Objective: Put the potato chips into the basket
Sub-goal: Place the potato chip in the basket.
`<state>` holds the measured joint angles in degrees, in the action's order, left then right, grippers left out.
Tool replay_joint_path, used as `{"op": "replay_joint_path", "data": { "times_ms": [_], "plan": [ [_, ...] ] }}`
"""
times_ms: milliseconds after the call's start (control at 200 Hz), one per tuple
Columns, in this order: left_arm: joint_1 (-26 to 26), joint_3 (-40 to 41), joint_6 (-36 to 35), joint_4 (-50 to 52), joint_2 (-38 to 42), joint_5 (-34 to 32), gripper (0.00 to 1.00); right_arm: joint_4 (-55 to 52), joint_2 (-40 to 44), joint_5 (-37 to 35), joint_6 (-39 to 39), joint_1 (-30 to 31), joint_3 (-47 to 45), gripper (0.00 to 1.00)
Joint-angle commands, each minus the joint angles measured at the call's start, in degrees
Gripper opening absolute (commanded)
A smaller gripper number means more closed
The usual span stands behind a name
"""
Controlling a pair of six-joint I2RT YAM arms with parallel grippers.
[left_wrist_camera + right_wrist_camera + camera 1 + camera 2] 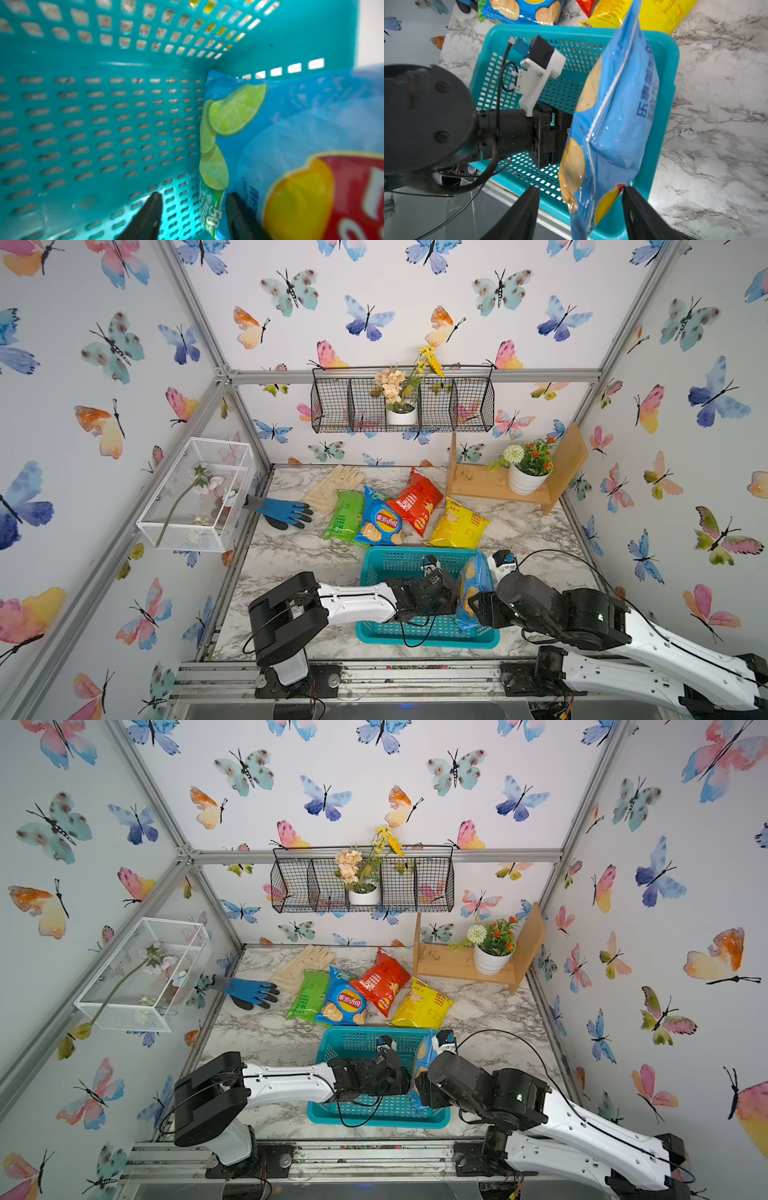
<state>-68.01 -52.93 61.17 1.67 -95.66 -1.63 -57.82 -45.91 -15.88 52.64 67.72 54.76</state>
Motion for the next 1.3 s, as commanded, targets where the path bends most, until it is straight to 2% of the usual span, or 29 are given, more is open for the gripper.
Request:
{"op": "replay_joint_path", "data": {
  "times_ms": [0, 280, 601, 786, 886, 1066, 1291],
  "plan": [
    [-0.31, 0.10, 0.27, 4.12, 3.98, -2.92, 0.62, -0.97, -1.29, -3.08, -1.38, 0.16, 2.16, 0.73],
    [0.44, -0.51, -0.96, 10.58, 8.49, -6.78, 0.69, -0.10, -2.87, -5.02, -2.76, 0.21, 4.79, 0.79],
    [1.83, -1.18, -2.72, 15.34, 12.47, -9.18, 0.70, -0.45, -2.43, -6.52, -3.60, 0.21, 6.34, 0.81],
    [2.00, -0.86, -3.61, 14.26, 14.05, -8.26, 0.65, -0.10, -2.90, -6.80, -4.60, 0.20, 6.67, 0.82],
    [1.52, -1.04, -5.19, 10.94, 13.79, -5.46, 0.60, 0.72, -3.86, -6.15, -5.48, 0.14, 6.79, 0.82],
    [0.02, -4.72, -7.41, 9.37, 11.61, -3.86, 0.55, 2.21, -6.26, -4.34, -7.03, 0.19, 7.02, 0.76],
    [-0.47, -6.35, -8.87, 4.83, 10.21, -1.14, 0.53, -1.59, -7.53, -7.42, -4.66, 0.18, 7.60, 0.72]
  ]
}}
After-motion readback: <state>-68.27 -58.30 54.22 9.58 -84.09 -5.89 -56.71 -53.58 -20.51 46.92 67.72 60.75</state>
